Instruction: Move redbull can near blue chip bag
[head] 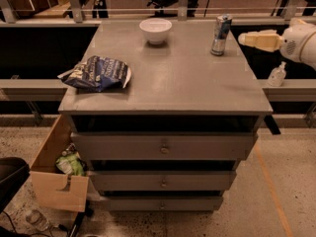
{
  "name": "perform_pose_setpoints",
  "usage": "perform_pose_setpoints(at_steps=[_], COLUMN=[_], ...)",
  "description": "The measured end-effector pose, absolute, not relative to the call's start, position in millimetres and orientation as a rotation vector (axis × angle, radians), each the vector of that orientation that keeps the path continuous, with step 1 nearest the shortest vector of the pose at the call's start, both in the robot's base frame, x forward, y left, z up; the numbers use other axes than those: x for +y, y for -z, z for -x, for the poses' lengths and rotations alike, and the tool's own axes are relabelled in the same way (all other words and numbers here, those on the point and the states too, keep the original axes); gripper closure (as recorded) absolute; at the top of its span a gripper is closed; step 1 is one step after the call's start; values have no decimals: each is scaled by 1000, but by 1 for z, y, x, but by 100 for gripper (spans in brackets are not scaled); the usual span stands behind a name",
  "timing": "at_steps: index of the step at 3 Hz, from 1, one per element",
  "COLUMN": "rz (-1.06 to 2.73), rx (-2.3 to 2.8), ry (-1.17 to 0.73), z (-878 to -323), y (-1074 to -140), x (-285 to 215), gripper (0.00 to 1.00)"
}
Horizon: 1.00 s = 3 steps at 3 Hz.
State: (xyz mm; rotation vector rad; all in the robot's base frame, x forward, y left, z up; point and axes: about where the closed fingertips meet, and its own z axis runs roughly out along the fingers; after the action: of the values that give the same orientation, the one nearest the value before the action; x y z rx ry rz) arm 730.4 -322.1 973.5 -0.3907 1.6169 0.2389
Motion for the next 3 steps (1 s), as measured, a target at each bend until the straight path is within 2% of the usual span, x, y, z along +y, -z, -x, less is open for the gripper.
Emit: perform_pose_setpoints(at_steps=[3], rz=[467], rx=[1580], ry=[-242], z=[-809], y=[-960], x=[-278], gripper=[0])
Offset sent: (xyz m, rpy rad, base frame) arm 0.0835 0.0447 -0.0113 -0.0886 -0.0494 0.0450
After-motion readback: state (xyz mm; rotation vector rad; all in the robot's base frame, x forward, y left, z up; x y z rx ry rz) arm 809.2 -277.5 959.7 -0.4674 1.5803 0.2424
